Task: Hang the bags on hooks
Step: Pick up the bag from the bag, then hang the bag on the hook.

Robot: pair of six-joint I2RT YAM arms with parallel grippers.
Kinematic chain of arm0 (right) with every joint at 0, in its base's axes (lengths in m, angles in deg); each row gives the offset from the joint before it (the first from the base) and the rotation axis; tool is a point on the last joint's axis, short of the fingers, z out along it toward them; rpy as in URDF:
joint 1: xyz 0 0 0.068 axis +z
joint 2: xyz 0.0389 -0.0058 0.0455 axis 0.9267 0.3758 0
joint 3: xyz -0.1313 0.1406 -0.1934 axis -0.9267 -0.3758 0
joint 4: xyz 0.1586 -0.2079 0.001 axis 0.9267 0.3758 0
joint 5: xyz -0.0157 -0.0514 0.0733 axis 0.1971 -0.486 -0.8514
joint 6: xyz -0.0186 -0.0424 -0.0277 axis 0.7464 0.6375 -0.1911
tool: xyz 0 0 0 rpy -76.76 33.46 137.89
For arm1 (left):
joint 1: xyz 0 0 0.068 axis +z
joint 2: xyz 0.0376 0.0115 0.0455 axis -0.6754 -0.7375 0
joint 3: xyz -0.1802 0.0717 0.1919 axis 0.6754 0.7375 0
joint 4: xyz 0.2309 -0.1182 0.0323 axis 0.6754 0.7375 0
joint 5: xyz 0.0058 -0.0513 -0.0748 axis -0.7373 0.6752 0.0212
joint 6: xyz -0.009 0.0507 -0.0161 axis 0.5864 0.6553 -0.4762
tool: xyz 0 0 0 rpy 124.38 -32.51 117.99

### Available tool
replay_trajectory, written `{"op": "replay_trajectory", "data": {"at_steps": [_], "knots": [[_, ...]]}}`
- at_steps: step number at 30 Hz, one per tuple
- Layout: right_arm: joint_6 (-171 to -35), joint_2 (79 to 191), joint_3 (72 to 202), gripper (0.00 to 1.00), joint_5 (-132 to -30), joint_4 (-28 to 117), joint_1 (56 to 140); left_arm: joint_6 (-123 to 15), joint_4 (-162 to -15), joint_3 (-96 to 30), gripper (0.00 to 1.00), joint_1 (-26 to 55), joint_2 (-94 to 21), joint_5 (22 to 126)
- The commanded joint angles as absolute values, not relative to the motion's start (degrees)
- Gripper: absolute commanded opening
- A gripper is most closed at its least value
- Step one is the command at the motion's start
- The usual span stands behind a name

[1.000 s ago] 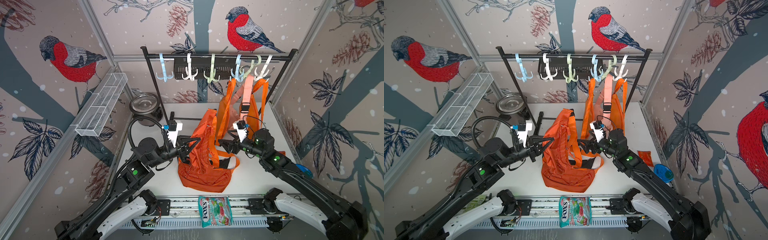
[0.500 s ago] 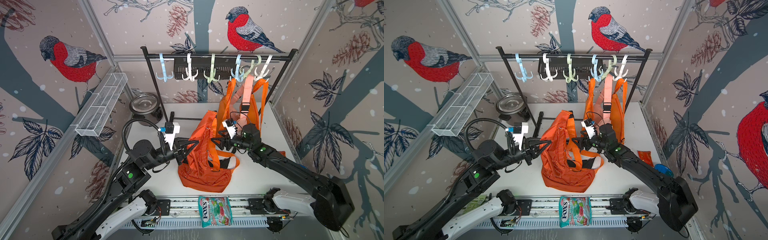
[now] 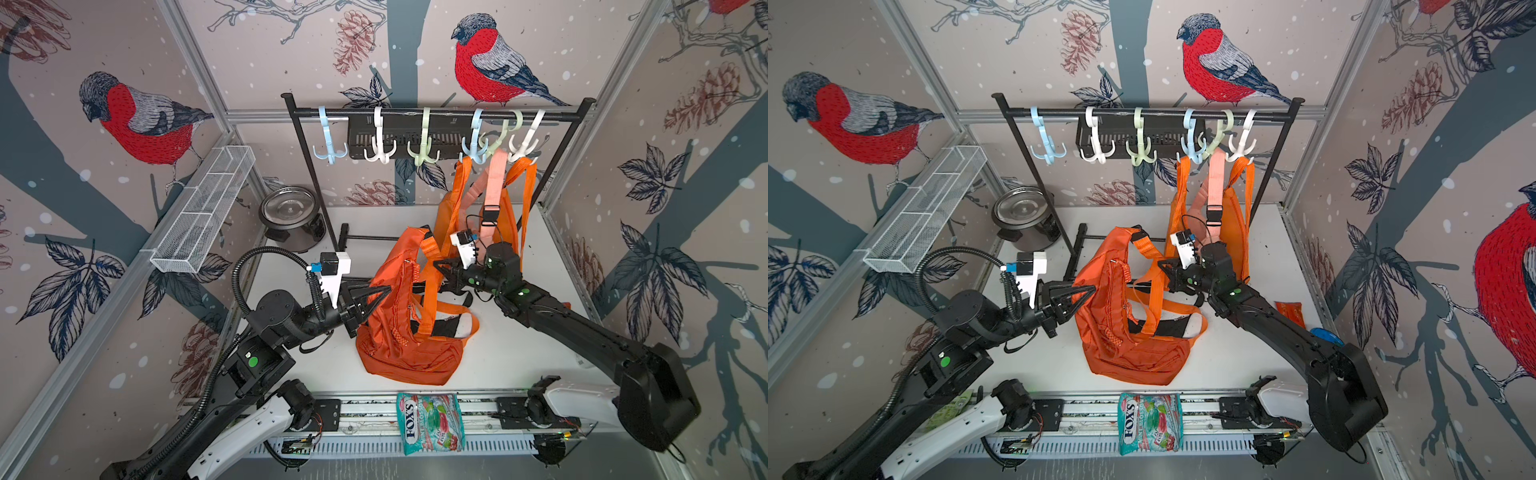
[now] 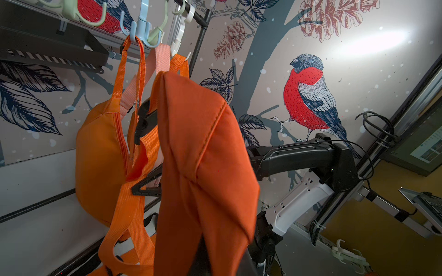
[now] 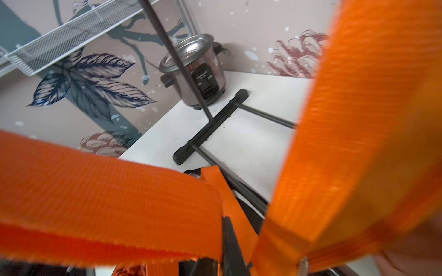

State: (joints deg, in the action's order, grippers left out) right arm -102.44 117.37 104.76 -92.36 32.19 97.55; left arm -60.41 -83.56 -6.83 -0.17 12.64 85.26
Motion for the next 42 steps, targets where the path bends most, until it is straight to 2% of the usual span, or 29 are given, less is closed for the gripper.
{"op": "replay_trajectory", "data": {"at_steps": [1,12,21,36,42], "knots": [[-104.74,115.61,105.19,0.05,-86.82,31.6,96.85,-59.84,-84.04,-6.38,0.0,-0.14,14.45,82.55],[-101.6,114.14,115.46,0.03,-80.61,37.7,96.14,-59.76,-80.51,-4.21,0.0,-0.15,20.01,74.96],[-99.58,116.48,128.99,0.03,-80.76,41.59,96.45,-62.42,-85.81,-0.72,0.0,-0.15,20.04,74.75],[-97.61,128.26,152.66,0.03,-77.2,49.57,97.55,-64.1,-95.18,-1.24,0.0,-0.14,14.49,73.51],[-95.76,134.76,163.13,0.03,-69.36,54.95,98.6,-64.13,-97.71,-2.95,0.0,-0.14,13.27,70.38]]}}
